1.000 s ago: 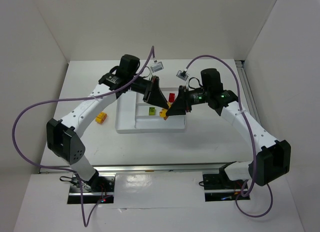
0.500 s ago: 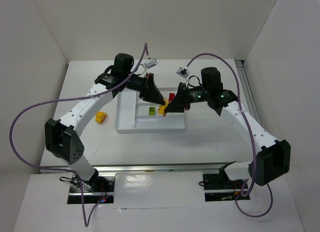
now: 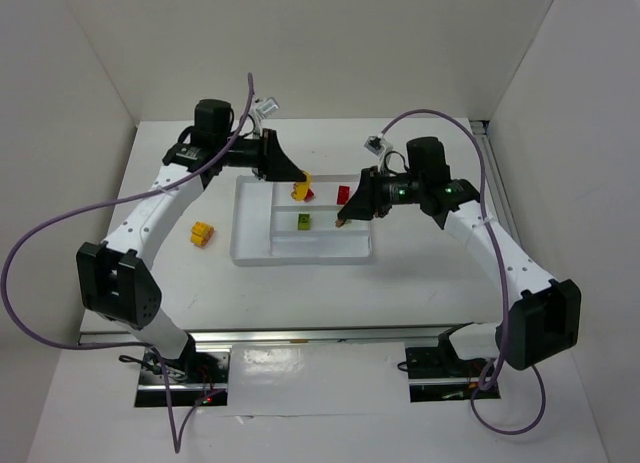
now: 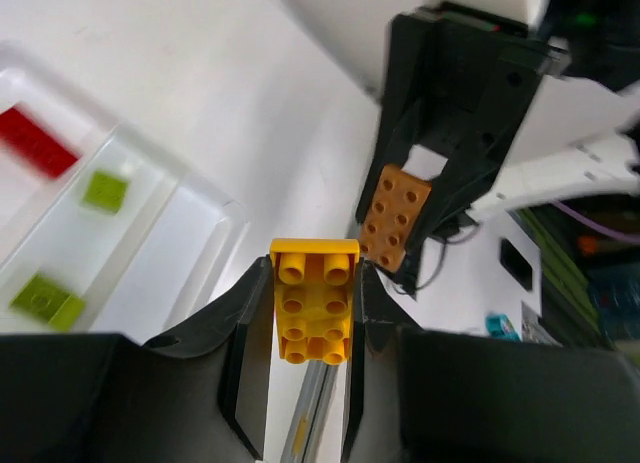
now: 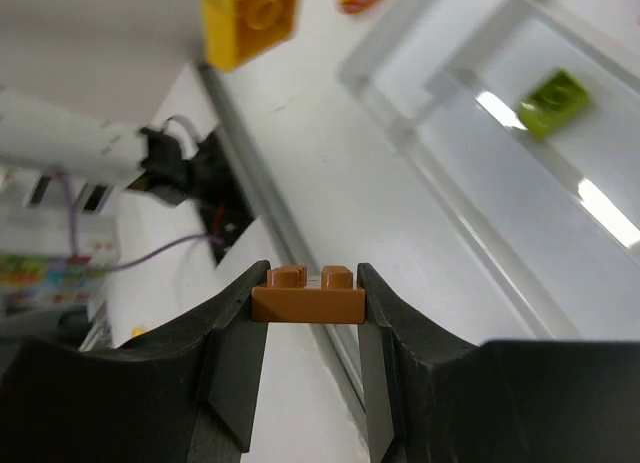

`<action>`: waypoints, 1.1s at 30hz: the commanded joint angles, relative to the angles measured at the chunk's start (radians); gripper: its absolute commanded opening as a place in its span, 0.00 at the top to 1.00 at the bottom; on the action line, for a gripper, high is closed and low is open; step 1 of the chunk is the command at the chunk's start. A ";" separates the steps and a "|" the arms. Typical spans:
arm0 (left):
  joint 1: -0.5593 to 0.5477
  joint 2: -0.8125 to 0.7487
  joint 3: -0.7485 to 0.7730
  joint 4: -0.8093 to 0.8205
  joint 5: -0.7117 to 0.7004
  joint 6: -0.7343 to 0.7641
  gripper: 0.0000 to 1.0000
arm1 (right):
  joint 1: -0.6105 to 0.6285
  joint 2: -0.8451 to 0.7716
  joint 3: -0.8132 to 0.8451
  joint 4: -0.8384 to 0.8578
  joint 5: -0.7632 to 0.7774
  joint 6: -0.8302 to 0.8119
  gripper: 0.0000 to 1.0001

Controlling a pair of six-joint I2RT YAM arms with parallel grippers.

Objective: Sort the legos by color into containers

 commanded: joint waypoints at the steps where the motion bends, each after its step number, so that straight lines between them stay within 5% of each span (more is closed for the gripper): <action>1: 0.006 0.017 0.072 -0.144 -0.227 0.036 1.00 | -0.006 0.030 0.063 -0.138 0.376 0.033 1.00; 3: 0.006 0.067 0.118 -0.301 -0.551 0.036 1.00 | -0.006 0.066 0.088 -0.209 0.592 0.075 1.00; 10: 0.016 0.031 -0.052 -0.371 -0.922 -0.053 1.00 | 0.004 0.021 0.019 -0.171 0.748 0.142 1.00; 21: 0.025 0.160 -0.147 -0.207 -1.129 -0.071 1.00 | 0.179 0.080 -0.064 -0.071 0.901 0.290 1.00; 28: 0.034 0.295 -0.018 -0.221 -1.184 -0.072 1.00 | 0.237 0.145 -0.082 -0.030 0.989 0.358 1.00; 32: 0.034 0.316 0.026 -0.259 -1.185 -0.071 0.56 | 0.250 0.180 -0.082 0.021 1.040 0.369 1.00; 33: 0.034 0.316 0.037 -0.259 -1.185 -0.071 0.27 | 0.250 0.203 -0.082 0.021 1.040 0.369 1.00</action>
